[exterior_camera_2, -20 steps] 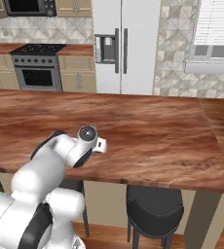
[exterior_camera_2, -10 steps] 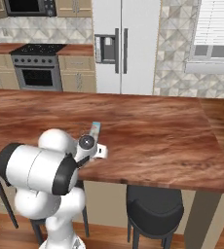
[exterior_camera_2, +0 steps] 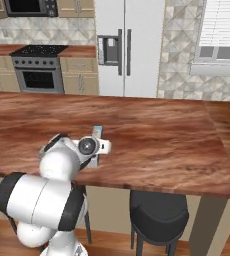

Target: Retrieve the tupperware and aluminum foil from the cabinet and place them on the dining counter near the plate with lime and squash to prepare for storing leftovers.

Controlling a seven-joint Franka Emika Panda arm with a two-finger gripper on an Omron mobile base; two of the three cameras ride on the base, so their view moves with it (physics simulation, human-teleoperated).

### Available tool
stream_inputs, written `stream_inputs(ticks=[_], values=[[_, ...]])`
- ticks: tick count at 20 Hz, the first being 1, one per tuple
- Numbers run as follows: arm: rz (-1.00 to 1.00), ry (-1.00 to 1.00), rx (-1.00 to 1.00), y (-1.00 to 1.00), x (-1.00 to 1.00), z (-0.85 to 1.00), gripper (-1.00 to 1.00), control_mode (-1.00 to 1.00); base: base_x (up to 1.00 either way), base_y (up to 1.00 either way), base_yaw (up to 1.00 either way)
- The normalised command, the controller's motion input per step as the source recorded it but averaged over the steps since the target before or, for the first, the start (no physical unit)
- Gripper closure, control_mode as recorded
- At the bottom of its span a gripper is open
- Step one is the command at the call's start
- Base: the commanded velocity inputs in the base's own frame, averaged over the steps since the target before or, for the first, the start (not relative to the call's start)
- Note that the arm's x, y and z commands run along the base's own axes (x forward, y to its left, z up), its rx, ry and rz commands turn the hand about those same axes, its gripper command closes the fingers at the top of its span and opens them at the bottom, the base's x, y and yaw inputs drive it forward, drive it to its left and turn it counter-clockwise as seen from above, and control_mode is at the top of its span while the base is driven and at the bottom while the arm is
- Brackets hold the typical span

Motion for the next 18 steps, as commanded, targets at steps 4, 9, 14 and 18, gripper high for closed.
stream_inputs(ticks=[4,9,14,18], values=[[0.0,-0.09,-0.01,0.0,-0.24,1.0,-1.0,-1.0,0.0,0.0,0.0],[0.0,0.03,-0.1,0.0,-0.62,1.0,-1.0,-1.0,0.0,0.0,0.0],[0.02,0.17,-0.13,0.0,-0.96,0.92,-1.0,-1.0,0.0,0.0,0.0],[0.0,0.28,-0.11,0.0,-1.0,0.6,-1.0,-1.0,0.0,0.0,0.0]])
